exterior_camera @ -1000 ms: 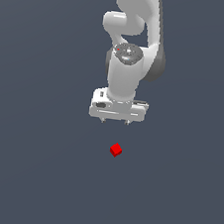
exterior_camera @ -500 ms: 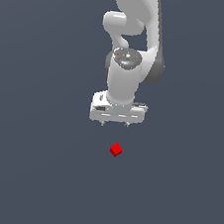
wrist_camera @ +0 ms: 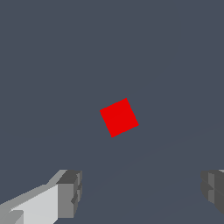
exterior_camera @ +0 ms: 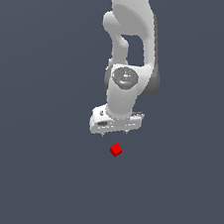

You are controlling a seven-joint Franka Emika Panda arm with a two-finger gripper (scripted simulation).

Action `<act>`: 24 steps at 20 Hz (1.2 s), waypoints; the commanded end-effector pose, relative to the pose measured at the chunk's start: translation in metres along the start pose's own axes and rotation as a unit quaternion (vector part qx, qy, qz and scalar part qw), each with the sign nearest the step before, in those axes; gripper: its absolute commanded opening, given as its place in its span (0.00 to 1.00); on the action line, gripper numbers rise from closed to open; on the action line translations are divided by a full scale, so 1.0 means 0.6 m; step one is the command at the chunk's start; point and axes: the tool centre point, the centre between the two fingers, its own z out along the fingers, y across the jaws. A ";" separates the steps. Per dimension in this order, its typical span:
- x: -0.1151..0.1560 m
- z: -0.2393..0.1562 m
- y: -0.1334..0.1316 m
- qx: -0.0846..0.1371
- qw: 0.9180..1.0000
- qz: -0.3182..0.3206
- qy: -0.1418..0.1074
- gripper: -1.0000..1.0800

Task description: Pick up the red cube and move it to a goal position.

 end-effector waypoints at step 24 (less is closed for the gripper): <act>0.066 0.175 -0.018 0.002 0.976 -0.220 -0.002 0.96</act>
